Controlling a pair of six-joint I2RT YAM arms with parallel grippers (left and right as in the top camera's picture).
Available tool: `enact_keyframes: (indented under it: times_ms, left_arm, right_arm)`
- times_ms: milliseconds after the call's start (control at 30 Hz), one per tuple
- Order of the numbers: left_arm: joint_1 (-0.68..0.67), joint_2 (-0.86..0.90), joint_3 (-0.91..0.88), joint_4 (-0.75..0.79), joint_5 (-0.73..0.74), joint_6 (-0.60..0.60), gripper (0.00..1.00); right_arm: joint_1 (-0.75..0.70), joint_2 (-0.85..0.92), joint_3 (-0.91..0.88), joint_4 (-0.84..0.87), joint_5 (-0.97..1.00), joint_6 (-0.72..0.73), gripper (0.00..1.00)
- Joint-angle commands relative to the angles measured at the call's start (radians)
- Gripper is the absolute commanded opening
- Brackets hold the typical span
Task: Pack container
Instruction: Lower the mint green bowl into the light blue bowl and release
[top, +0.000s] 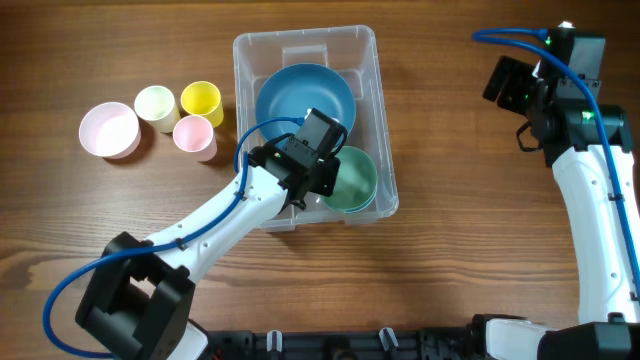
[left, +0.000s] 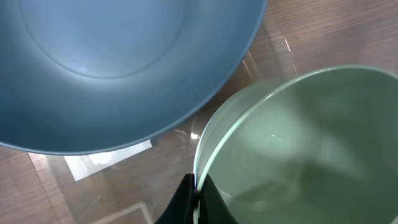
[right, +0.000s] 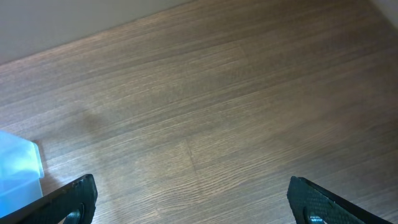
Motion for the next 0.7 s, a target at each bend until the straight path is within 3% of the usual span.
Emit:
enact_keyframes:
  times_ms: [0,667]
  left_arm:
    - [-0.005,-0.034,0.019,0.002,-0.025,0.006,0.04]
    - [-0.057,-0.060,0.021,-0.042,0.043,0.002,0.04]
  right_arm:
    - [0.001,0.007,0.009,0.002,0.014,0.012,1.00]
    - [0.001,0.007,0.009,0.002,0.014,0.012,1.00]
